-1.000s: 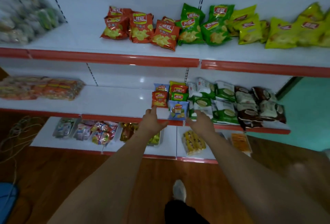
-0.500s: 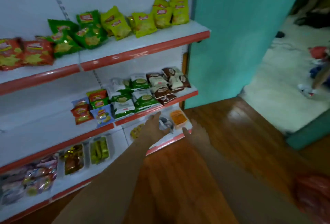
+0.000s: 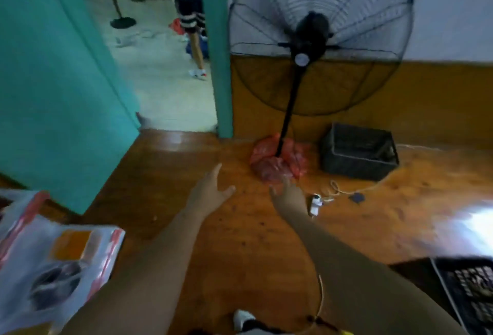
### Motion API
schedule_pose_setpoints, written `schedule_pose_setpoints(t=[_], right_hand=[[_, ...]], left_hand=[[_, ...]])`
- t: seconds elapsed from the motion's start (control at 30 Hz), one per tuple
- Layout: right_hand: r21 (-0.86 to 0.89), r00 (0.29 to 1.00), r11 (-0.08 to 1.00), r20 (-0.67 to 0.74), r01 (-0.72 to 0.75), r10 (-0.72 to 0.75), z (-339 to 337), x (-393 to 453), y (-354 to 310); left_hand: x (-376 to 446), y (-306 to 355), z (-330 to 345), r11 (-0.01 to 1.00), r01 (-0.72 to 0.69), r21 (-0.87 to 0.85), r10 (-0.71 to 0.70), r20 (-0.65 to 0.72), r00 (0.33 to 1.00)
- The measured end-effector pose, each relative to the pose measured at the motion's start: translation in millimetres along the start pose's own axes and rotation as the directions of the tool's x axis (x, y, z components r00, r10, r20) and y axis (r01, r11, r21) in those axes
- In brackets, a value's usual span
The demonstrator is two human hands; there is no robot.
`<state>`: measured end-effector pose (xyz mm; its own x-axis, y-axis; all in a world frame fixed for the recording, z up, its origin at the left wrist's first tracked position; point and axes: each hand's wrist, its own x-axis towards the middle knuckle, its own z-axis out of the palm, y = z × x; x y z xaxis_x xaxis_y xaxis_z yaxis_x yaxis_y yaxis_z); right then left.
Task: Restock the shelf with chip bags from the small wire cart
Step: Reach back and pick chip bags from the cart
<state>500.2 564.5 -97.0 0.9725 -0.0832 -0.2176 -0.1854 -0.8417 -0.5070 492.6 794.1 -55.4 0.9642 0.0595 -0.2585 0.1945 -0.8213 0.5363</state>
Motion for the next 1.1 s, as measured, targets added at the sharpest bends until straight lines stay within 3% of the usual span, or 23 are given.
schedule_pose_setpoints(t=[0.13,0.3,0.5,0.7,0.87,0.93,1.1], right_hand=[[0.050,0.932,0.940,-0.120,-0.337,0.341,-38,-40,107],[0.220,0.718,0.737,-0.174,-0.639,0.674,-58,-117,179],[0.473,0.368,0.425,-0.213,-0.772,0.905,-44,-214,207],[0.607,0.114,0.185,-0.155,-0.773,0.981,-14,-291,223],[0.545,0.071,0.112,-0.095,-0.831,0.993,-5,-345,264],[0.543,0.069,0.098,-0.073,-0.834,0.995,-11,-359,297],[0.506,0.085,0.068,0.012,-0.860,0.996,-24,-376,412]], left_hand=[[23,95,65,0.978,-0.207,-0.024,0.207,0.215,0.954],[14,177,146,0.887,-0.458,-0.066,0.438,0.435,0.786],[-21,233,224,0.733,-0.668,-0.129,0.565,0.662,0.493],[-82,257,283,0.598,-0.785,-0.162,0.562,0.783,0.267],[-128,276,332,0.508,-0.848,-0.153,0.537,0.826,0.173],[-142,291,358,0.460,-0.880,-0.117,0.534,0.828,0.169],[-166,323,436,0.458,-0.889,-0.005,0.450,0.863,0.227]])
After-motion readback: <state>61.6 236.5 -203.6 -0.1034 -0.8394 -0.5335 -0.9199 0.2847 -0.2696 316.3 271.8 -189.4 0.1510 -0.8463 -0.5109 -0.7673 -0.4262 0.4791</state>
